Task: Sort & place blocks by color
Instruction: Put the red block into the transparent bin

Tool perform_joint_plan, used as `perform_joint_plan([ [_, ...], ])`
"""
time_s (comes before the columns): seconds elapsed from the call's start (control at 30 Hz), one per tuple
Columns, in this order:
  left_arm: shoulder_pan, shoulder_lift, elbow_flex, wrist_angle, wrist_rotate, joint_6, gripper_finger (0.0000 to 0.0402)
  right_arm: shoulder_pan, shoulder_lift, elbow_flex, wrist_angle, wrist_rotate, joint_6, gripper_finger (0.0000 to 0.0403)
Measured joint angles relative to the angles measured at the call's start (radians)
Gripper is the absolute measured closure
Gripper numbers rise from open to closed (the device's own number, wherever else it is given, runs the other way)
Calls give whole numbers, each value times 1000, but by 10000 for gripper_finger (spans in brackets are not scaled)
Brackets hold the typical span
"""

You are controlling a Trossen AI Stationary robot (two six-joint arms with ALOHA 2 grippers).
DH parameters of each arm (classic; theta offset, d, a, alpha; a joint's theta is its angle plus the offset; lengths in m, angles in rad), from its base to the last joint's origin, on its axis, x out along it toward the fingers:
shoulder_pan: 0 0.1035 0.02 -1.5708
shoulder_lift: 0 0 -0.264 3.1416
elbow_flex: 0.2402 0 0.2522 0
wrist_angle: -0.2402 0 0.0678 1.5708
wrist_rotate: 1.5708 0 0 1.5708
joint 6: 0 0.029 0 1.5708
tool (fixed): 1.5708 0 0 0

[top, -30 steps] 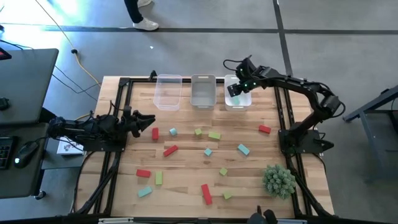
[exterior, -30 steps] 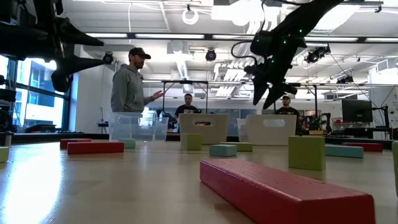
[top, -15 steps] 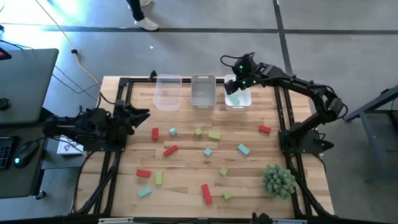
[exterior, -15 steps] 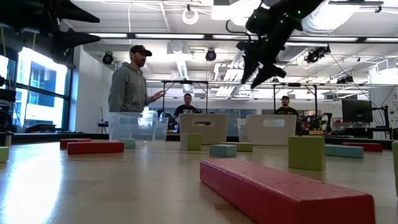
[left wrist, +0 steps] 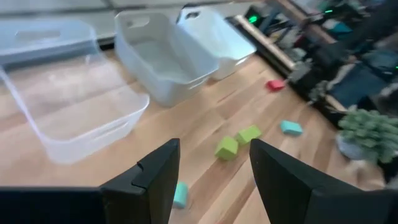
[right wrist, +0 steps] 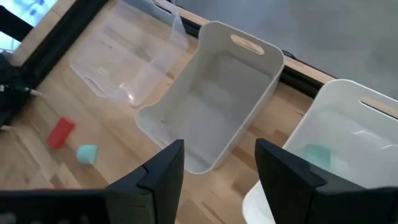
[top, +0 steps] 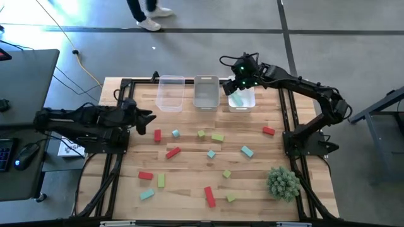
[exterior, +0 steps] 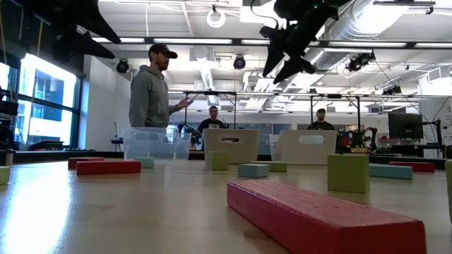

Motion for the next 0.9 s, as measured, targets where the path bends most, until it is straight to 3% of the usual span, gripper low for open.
perform_joint_plan([
  [0.37,56,208,33,-144,16,-406,216,-1,0,3,-26,-10,-30,217],
  [0.9,90,506,33,-211,96,-666,216,-1,0,3,-103,-11,-93,217],
])
